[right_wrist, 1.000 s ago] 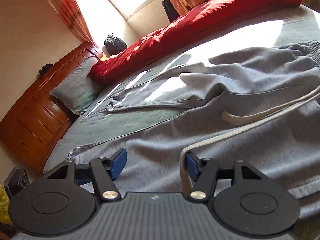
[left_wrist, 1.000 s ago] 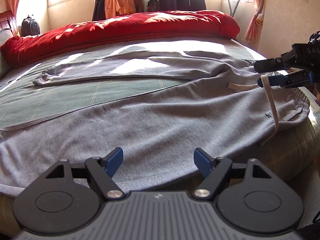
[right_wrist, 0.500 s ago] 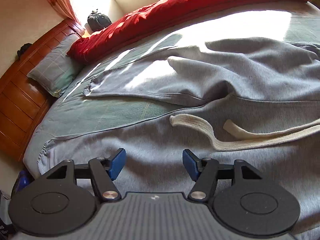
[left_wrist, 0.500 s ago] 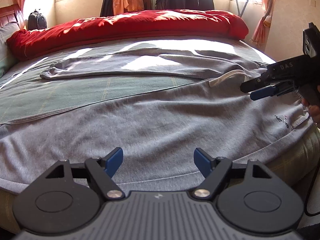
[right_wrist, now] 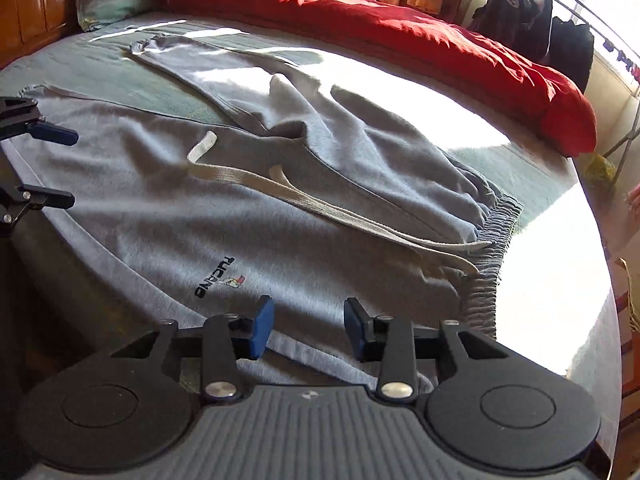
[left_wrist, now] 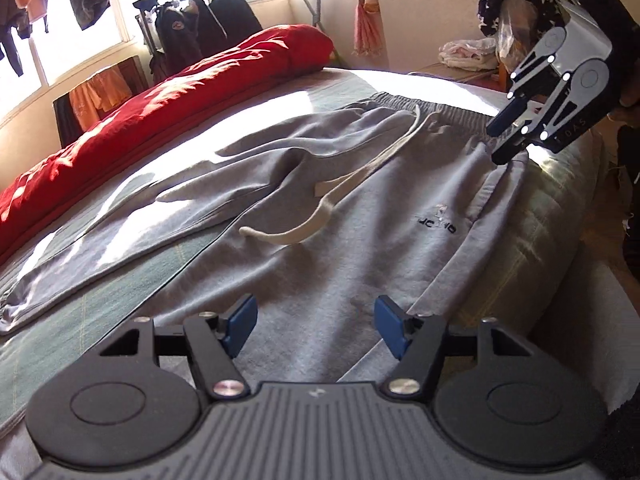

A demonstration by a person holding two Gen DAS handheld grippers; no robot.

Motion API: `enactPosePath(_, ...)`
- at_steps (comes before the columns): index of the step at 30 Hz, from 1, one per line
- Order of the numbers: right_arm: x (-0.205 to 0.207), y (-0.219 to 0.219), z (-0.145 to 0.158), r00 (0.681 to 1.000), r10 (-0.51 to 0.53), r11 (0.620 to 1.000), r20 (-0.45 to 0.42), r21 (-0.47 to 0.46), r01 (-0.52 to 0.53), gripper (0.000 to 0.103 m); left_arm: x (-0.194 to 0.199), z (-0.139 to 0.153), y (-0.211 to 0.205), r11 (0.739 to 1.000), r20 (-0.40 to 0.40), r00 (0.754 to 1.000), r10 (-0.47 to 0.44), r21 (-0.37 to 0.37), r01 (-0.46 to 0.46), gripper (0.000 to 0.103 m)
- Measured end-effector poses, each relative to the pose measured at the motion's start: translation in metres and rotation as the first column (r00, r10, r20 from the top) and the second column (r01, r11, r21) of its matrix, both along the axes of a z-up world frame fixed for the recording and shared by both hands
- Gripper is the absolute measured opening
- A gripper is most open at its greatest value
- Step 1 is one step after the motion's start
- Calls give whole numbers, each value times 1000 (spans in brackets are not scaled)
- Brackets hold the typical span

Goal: Fold clothes

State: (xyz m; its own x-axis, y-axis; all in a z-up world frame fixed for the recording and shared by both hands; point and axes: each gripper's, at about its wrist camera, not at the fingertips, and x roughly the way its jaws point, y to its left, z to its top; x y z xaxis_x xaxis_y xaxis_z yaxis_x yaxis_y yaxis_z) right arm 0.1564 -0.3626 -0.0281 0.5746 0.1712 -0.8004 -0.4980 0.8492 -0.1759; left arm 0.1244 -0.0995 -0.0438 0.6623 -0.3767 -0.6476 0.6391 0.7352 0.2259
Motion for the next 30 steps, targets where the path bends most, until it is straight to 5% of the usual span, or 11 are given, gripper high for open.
enactPosePath(4, -24, -2, -13, 989, 144, 977, 19, -161, -139, 41, -16, -11, -51, 985, 31, 989, -148, 91, 145, 45)
enactPosePath(7, -40, 1, -33, 969, 247, 931, 28, -284, -229, 41, -24, -25, -79, 964, 48, 974, -220, 167, 209, 46)
enactPosePath(15, -50, 3, -79, 903, 428, 777, 36, -526, -347, 41, -23, -44, -101, 926, 39, 968, -250, 301, 227, 48)
enactPosePath(21, -54, 10, -101, 830, 549, 664, 104, -657, -357, 38, -24, -46, -103, 920, -4, 965, -264, 298, 253, 50)
enactPosePath(22, -56, 10, -102, 823, 557, 656, 108, -664, -357, 27, -23, -47, -106, 918, -1, 964, -267, 304, 255, 50)
enactPosePath(26, -63, 7, -99, 805, 577, 648, 141, -679, -345, 13, -22, -50, -117, 907, 20, 958, -287, 327, 265, 53)
enactPosePath(30, -65, 3, -90, 798, 570, 674, 194, -667, -319, 18, -15, -47, -119, 916, -17, 962, -274, 299, 266, 24)
